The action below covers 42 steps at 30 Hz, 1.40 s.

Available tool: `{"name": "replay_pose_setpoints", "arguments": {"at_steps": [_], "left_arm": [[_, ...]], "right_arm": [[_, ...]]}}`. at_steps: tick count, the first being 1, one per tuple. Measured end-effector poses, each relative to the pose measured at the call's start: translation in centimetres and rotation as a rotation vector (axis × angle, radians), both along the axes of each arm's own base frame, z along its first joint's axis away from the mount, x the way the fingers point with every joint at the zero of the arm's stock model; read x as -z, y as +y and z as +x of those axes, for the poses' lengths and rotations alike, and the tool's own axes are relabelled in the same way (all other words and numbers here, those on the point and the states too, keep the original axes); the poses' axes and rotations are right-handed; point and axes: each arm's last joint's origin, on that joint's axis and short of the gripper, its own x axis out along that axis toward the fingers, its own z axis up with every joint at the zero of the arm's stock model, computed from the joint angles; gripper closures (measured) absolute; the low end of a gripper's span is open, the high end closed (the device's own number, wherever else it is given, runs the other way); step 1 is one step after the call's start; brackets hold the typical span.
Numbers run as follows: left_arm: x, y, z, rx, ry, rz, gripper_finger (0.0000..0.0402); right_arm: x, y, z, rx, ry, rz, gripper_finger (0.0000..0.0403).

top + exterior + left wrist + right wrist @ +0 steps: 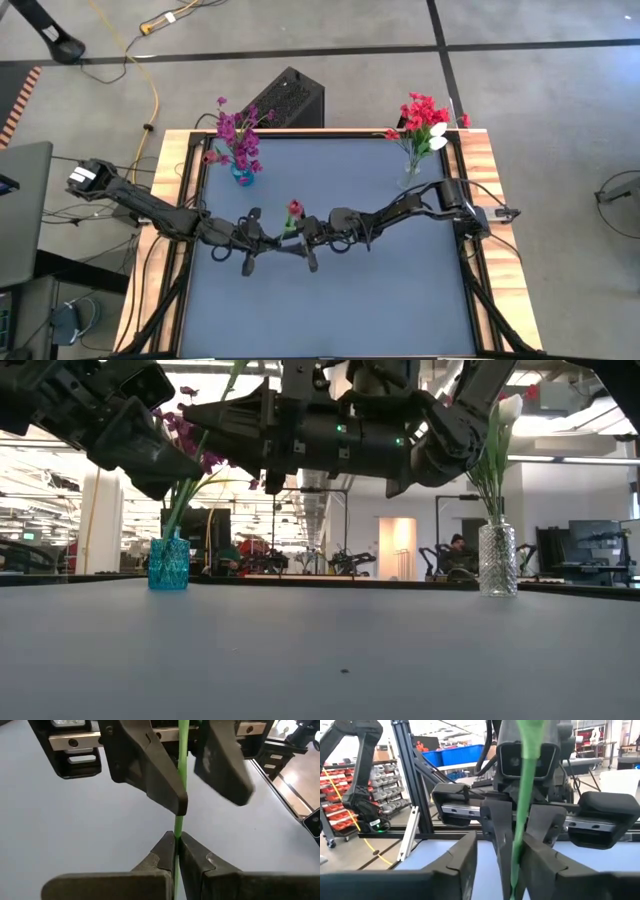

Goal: Sort flowers into vase by color
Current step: Put the red tulip into the blue vase

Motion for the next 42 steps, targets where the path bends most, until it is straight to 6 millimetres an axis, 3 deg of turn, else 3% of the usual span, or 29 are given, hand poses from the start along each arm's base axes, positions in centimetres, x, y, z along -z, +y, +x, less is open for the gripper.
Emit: {"name": "replay_pose_setpoints", "arguments": {"at_steps": [11,19,27,34,42], "left_arm": [[0.1,0.0,0.0,0.004,0.006,0.000,0.0400],[-0.9,0.4,-0.9,-0.021,0.035,0.013,0.0348],[-5.1,2.1,-4.4,-0.222,0.109,0.004,0.0302],[-4.7,2.9,-6.4,-0.382,0.175,-0.116,0.0307],[-3.3,2.8,-6.6,-0.414,0.321,-0.178,0.0315]], "right_arm": [[0.6,-0.4,0.1,0.064,0.069,-0.005,0.0378],[-0.4,-1.3,0.1,0.198,-0.052,-0.067,0.0379],[-1.4,-6.7,1.6,0.410,-0.227,-0.055,0.0379],[-0.3,-12.4,5.1,0.552,-0.246,-0.065,0.0379],[-1.0,-16.2,4.3,0.630,-0.309,0.005,0.0379]]}}
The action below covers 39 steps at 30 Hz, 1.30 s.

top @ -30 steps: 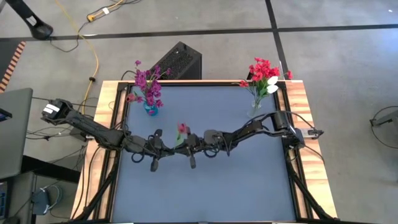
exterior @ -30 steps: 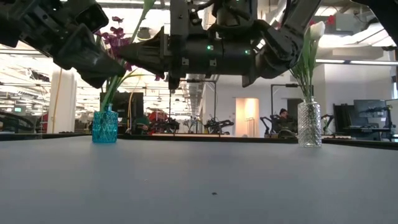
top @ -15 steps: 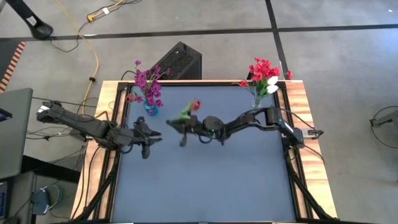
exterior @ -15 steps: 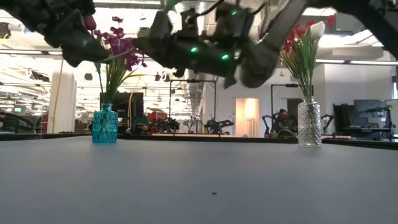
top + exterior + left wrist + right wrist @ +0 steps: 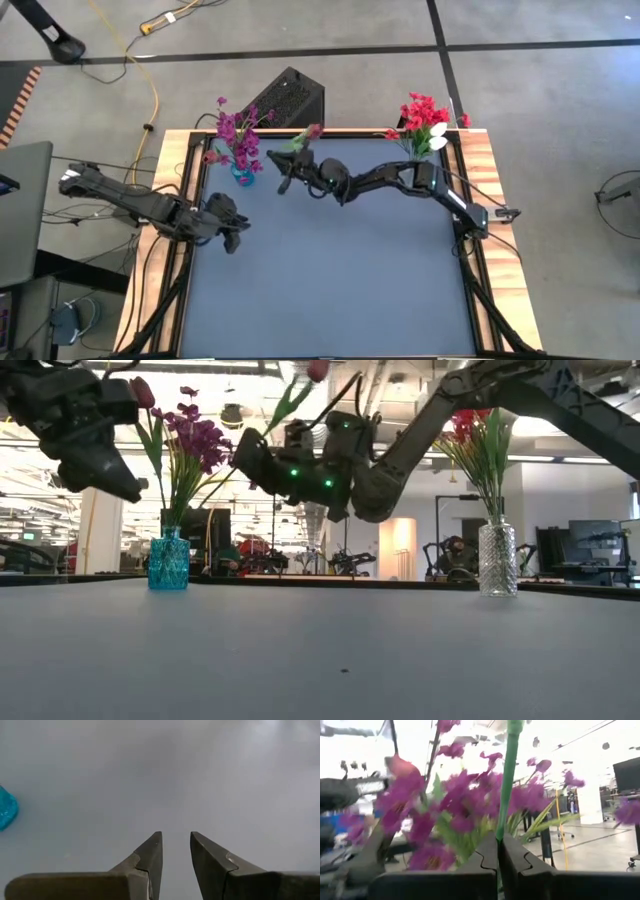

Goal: Sort flowers into vase by color
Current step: Put the red tulip into the blue vase

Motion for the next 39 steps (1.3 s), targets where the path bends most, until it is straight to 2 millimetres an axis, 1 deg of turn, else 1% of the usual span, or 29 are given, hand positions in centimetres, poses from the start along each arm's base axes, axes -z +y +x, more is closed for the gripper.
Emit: {"name": "replay_pose_setpoints", "arguments": {"at_steps": [3,6,10,13,17,30,39], "left_arm": [[0.5,-0.1,0.4,0.000,0.039,0.014,0.0315],[1.0,-0.3,0.8,0.000,0.081,0.023,0.0315],[1.5,-0.5,1.2,0.012,0.120,0.014,0.0315],[1.6,-0.6,1.2,0.027,0.134,-0.012,0.0316],[1.5,-0.5,1.0,0.043,0.133,-0.014,0.0316],[1.2,-0.3,0.8,0.014,0.102,0.042,0.0316],[1.1,-0.1,0.9,-0.004,0.089,0.116,0.0316]], "right_arm": [[-0.6,-0.5,0.3,0.006,-0.005,0.006,0.0379],[-0.7,-0.6,1.5,0.007,0.024,-0.009,0.0379],[0.0,-1.0,3.3,0.004,0.038,-0.008,0.0379],[0.9,-1.4,4.0,0.008,0.049,-0.007,0.0379],[1.0,-1.8,4.3,0.015,0.040,-0.009,0.0379],[1.0,-1.8,4.3,0.006,0.042,-0.010,0.0377],[1.0,-1.5,4.4,-0.022,0.046,-0.019,0.0376]]}}
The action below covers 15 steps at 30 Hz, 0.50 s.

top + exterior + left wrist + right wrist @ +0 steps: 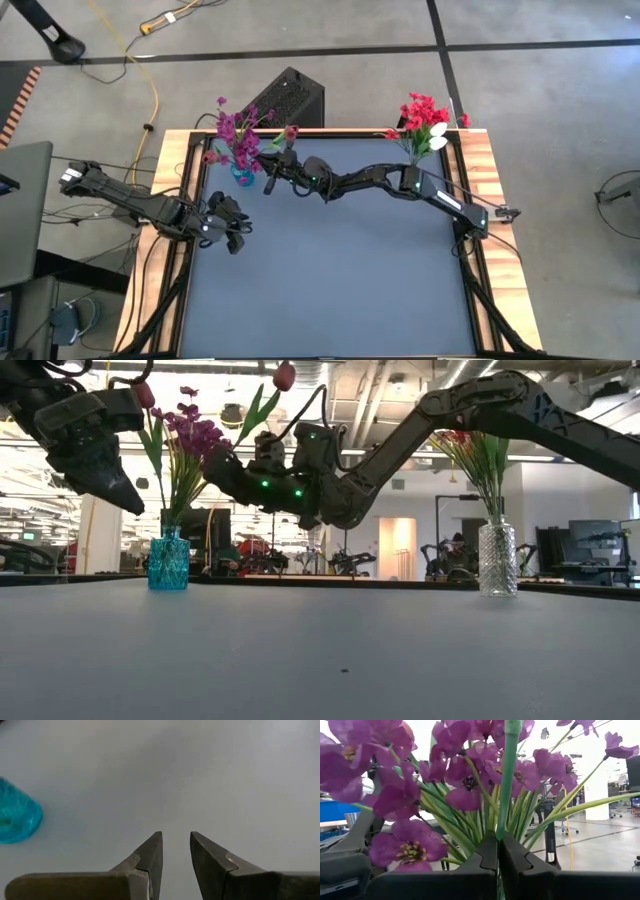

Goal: Sort flowers into vase by color
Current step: Put the red tulip into the blue vase

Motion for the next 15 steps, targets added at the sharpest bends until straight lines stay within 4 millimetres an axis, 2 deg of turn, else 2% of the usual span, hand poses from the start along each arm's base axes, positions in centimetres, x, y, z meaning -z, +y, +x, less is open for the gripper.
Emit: {"name": "replay_pose_setpoints", "arguments": {"at_steps": [5,9,15], "left_arm": [[-1.0,0.1,0.0,0.089,-0.072,0.062,0.0316],[-2.5,1.1,-0.3,0.102,-0.184,0.110,0.0316],[-3.6,2.6,-1.4,0.108,-0.259,0.067,0.0315]], "right_arm": [[-0.1,0.1,0.0,-0.004,-0.002,0.002,0.0375],[-0.1,0.3,0.1,0.007,-0.003,0.008,0.0375],[-0.5,0.4,0.6,0.008,0.035,0.018,0.0375]]}}
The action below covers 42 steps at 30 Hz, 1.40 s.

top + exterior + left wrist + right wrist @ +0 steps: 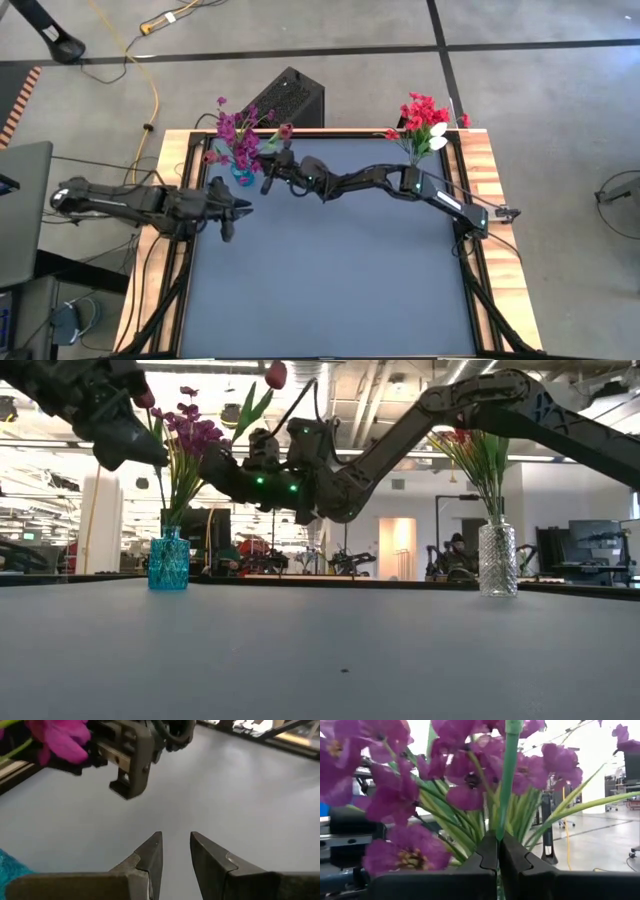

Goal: Sort flowers into vase by color
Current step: Put the red tulip into the blue vase

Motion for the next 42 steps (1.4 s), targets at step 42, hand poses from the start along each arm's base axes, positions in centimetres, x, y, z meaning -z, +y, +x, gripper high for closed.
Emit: {"name": "replay_pose_setpoints", "arguments": {"at_steps": [42], "left_arm": [[9.6,2.3,-2.0,-0.627,0.124,0.280,0.0244]], "right_arm": [[-0.6,-0.8,0.1,0.052,0.033,-0.087,0.0374]]}}
